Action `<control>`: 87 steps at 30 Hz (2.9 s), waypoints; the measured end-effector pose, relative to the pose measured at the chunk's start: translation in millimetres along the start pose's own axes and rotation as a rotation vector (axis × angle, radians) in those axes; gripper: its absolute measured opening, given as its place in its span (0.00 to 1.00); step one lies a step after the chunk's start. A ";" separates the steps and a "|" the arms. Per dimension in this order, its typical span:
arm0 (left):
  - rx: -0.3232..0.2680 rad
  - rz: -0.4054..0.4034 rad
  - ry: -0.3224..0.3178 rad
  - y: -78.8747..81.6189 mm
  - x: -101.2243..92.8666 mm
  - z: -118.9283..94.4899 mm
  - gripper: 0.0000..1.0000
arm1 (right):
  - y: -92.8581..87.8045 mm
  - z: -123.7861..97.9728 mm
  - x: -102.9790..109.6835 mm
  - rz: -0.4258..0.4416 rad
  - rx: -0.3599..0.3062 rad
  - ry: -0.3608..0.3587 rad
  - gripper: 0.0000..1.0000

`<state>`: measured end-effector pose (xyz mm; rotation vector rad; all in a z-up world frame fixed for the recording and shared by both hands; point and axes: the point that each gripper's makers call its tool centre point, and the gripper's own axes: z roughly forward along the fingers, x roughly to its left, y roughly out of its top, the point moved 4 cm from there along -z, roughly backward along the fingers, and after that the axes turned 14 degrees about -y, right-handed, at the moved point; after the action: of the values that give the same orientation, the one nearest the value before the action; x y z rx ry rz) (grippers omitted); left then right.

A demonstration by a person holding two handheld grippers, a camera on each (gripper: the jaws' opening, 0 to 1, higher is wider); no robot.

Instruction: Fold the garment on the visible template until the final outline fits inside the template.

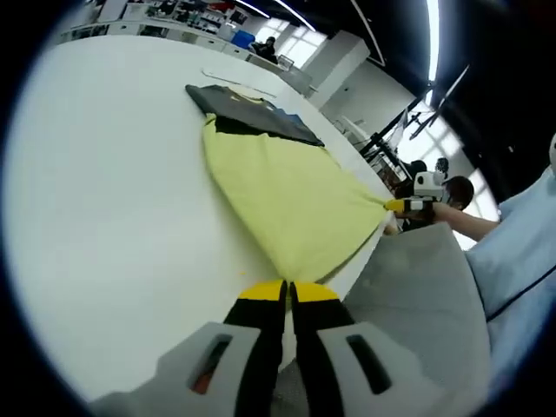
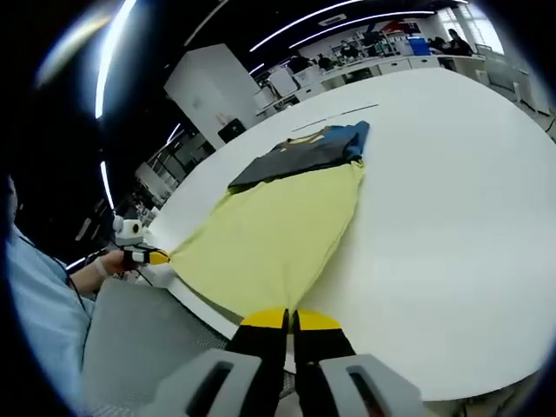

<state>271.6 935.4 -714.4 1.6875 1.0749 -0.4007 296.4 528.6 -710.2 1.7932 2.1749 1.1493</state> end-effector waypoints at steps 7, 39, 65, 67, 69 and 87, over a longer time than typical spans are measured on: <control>-0.001 -0.082 -0.046 -13.1 -29.4 -10.6 0.00 | -13.2 -18.3 11.0 0.060 0.034 0.036 0.00; -0.015 -0.012 -0.112 45.9 -51.5 -28.7 0.00 | 24.0 -46.5 36.4 0.197 0.025 0.136 0.00; -0.279 0.083 -0.037 190.9 36.8 2.7 0.00 | 204.0 28.4 4.0 0.205 -0.273 0.110 0.00; -0.300 0.082 -0.018 200.1 44.3 4.1 0.00 | 212.5 37.8 -3.2 0.205 -0.279 0.097 0.00; -0.311 0.096 -0.008 207.6 48.7 6.6 0.00 | 219.2 47.4 -7.6 0.199 -0.280 0.089 0.00; -0.397 -0.024 0.161 212.6 120.7 31.4 0.00 | 209.3 128.7 -46.4 0.196 -0.180 -0.033 0.00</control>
<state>516.1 952.3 -687.1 1.3693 1.2039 -0.0573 544.5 554.7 -694.4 1.9624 1.8445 1.2972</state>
